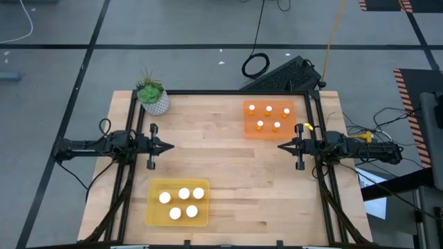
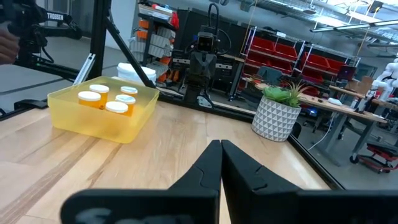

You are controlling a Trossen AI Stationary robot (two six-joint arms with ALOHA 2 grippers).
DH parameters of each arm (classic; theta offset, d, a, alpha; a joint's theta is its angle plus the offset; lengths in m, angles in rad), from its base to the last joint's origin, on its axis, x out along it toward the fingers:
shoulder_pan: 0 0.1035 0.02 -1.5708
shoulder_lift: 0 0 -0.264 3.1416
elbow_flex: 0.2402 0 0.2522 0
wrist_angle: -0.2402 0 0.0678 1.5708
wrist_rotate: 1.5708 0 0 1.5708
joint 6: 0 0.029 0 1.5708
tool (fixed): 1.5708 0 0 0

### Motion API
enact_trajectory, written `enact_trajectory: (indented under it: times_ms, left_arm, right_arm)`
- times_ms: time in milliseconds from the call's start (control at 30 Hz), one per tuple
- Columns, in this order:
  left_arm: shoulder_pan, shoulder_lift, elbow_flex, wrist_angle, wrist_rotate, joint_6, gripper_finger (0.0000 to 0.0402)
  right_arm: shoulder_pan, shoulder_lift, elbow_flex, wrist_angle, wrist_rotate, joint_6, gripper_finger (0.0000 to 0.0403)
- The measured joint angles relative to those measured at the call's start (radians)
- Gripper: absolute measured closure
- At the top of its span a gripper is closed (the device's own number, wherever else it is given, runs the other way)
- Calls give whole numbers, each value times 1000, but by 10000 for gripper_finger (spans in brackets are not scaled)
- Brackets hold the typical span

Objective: Pick and place medicine bottles into bin by pill shape (circle, oval)
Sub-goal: Return to Home Position

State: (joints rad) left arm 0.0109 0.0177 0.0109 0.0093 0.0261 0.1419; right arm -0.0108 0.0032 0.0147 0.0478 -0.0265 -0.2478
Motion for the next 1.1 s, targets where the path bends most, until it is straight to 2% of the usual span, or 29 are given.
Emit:
enact_trajectory:
  times_ms: [367, 1100]
  left_arm:
    - [0, 0, 0, 1, -6, -22, 366]
    - [0, 0, 0, 2, -9, -23, 366]
  right_arm:
    - [0, 0, 0, 0, 0, 0, 403]
    - [0, 0, 0, 0, 0, 0, 403]
